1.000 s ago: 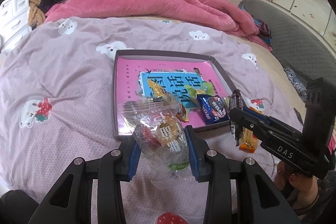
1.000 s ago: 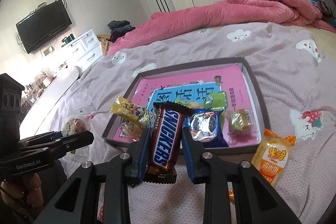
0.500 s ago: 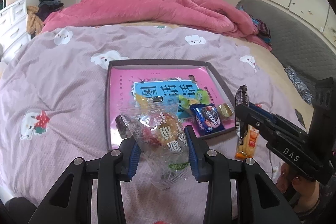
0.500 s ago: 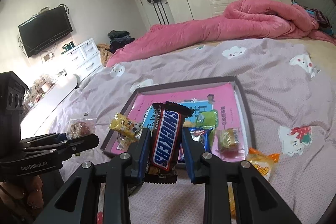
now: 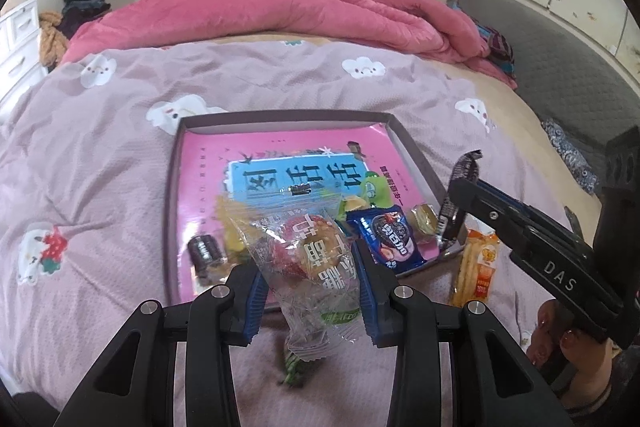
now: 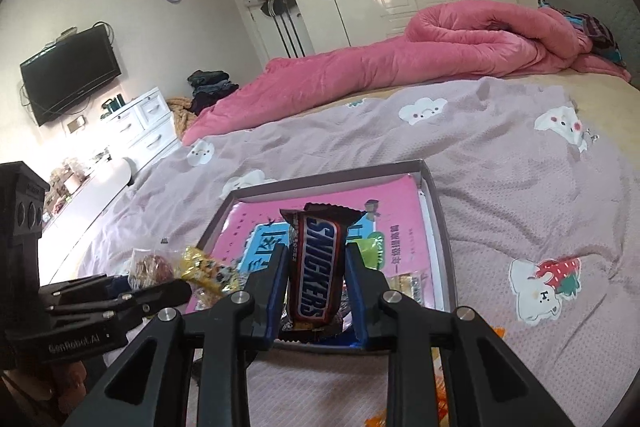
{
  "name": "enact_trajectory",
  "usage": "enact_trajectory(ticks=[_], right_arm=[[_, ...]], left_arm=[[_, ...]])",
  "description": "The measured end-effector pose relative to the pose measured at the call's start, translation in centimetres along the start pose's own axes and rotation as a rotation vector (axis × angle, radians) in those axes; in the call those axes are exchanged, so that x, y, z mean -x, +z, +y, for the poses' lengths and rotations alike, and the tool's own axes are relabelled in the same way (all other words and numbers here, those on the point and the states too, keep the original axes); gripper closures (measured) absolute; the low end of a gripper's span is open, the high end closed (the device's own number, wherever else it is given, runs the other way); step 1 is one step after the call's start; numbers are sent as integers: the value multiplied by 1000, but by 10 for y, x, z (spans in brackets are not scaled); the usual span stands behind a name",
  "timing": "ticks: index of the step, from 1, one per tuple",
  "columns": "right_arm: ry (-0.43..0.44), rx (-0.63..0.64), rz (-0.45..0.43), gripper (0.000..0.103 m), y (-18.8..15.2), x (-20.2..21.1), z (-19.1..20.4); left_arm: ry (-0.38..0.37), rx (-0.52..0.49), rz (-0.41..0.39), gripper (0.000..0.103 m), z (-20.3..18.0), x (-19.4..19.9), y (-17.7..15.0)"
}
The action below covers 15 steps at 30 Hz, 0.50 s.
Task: Organize snacks
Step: 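Carry both held snacks over the tray and release them onto the book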
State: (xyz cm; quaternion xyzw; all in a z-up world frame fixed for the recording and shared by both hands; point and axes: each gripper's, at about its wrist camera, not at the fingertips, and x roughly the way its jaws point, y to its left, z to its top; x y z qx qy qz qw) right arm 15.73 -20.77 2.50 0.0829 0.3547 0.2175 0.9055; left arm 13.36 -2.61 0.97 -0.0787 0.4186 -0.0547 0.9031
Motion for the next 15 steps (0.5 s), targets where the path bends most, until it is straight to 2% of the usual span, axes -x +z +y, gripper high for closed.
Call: enact_trajectory(ticks=[7,15], right_arm=[[-74,-27,91,75,-6,-31,-19],[-88,-18,125,75,-13,-50,-21]], left_arm=[[-3,-2,54,62,-7,-38,5],[20,-10,102,62,-10,-68,6]])
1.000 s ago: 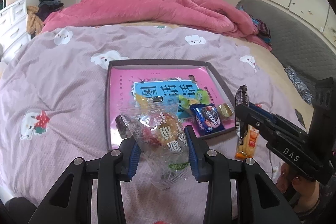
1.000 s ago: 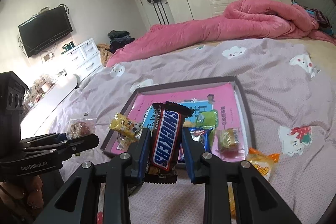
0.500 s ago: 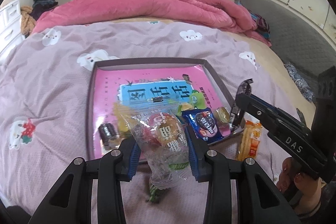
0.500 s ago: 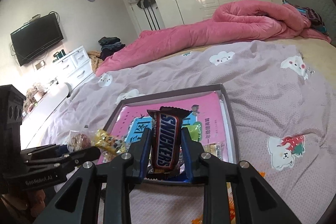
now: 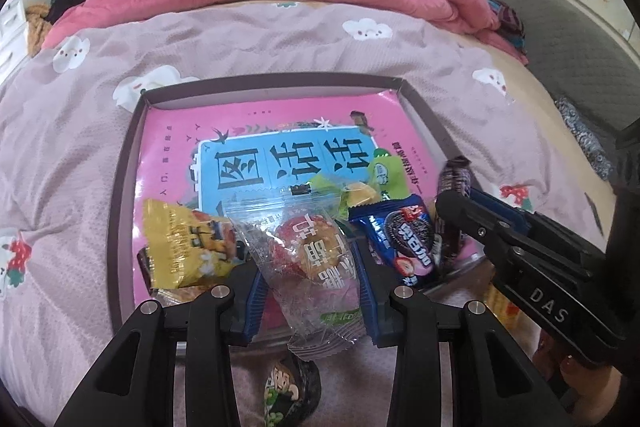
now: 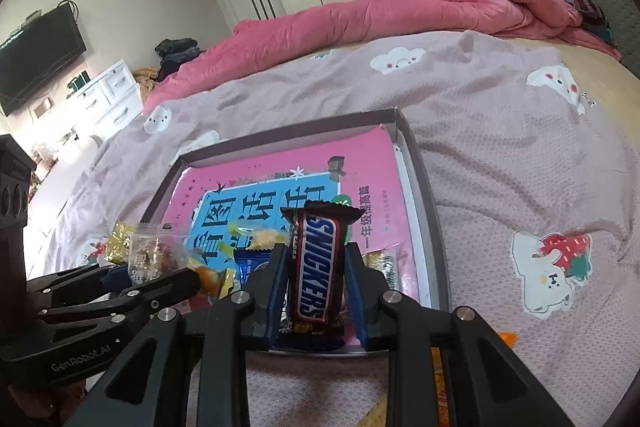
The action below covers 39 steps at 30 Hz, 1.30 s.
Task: Organize snacks
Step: 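Carry both held snacks over the tray and release them onto the book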
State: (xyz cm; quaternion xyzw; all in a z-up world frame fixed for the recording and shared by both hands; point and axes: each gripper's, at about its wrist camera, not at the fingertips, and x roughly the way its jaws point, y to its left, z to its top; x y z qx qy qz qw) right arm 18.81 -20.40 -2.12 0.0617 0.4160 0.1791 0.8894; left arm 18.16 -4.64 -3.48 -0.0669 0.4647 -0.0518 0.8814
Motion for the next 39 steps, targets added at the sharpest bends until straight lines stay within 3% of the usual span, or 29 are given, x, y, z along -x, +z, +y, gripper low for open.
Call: enact_trajectory(ticks=[24,37,39], right_arm=[[41,-139,-49,75,5,18,-25],[49,-146,-87,74,7,32,-26],[50,-145,-97,70,8,36,-26]], left_arm=[[-61,31,5,60,1,-10,3],[-62,42,-18,41,4,3,3],[-63,44,-27,38,4,8,3]])
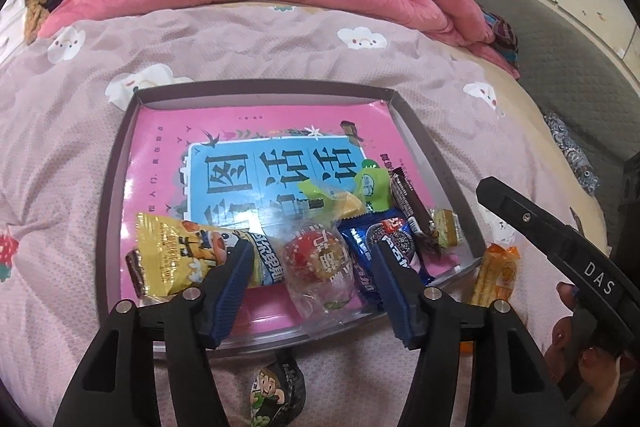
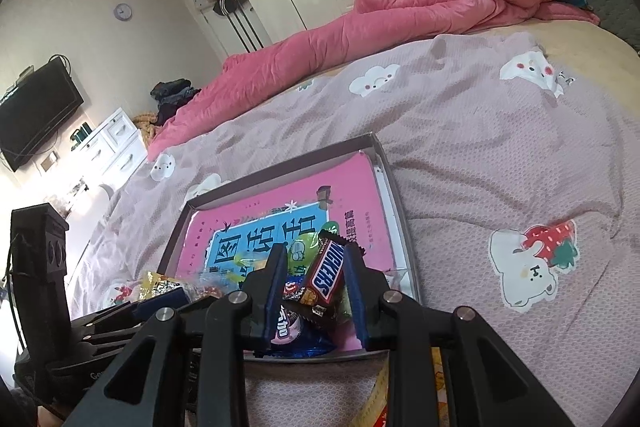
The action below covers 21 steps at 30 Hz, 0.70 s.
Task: Organize snacks
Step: 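Carry both held snacks over the tray and release them onto the book, then grasp the yellow rice-cake bag with the right gripper while the left grasps the green cartoon bag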
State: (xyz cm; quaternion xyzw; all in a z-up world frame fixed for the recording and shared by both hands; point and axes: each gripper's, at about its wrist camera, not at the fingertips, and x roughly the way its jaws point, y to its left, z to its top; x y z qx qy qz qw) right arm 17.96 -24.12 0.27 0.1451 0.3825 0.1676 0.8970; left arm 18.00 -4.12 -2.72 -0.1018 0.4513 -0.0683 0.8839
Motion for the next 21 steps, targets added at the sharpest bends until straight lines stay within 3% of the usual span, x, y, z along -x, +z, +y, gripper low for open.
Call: enact_trajectory(ticks=[5,21], right_arm=[[-12,31,-30,61,0,11,5],[-25,23,-65,45,-3,36,3]], left_arm=[[7,-3,-20,29,-1,12,1],[24,9,-78,25,21,59,-4]])
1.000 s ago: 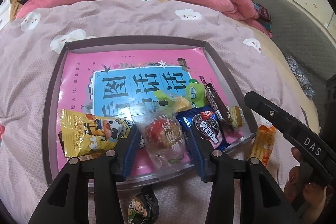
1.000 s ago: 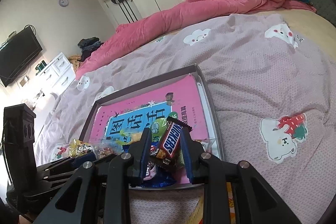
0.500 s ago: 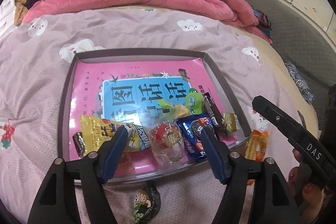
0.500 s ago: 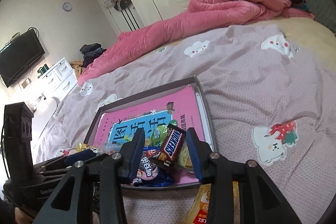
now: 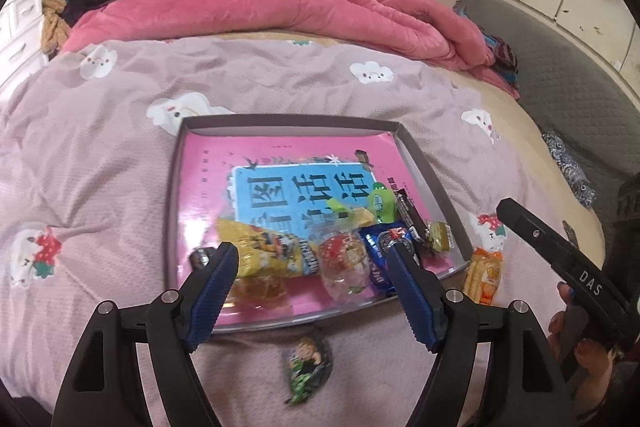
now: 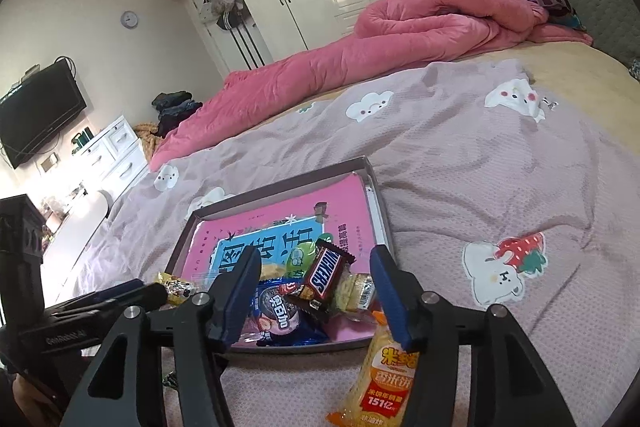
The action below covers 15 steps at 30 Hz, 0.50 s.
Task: Organize snacks
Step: 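Grasp the yellow rice-cake bag with the right gripper while the left grasps the green cartoon bag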
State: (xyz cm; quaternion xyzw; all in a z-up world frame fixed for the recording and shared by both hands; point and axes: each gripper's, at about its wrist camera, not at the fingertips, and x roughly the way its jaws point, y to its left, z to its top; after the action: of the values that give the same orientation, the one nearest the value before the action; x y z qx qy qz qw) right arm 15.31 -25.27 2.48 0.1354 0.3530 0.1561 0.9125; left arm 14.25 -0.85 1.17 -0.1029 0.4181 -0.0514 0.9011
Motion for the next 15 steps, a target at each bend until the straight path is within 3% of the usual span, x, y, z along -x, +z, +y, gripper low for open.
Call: enact_trajectory(ticks=[15], right_arm=[[-58,-78,10,38,-16,20,-16]], left_arm=[[8,-44,49,25,7,12,-24]])
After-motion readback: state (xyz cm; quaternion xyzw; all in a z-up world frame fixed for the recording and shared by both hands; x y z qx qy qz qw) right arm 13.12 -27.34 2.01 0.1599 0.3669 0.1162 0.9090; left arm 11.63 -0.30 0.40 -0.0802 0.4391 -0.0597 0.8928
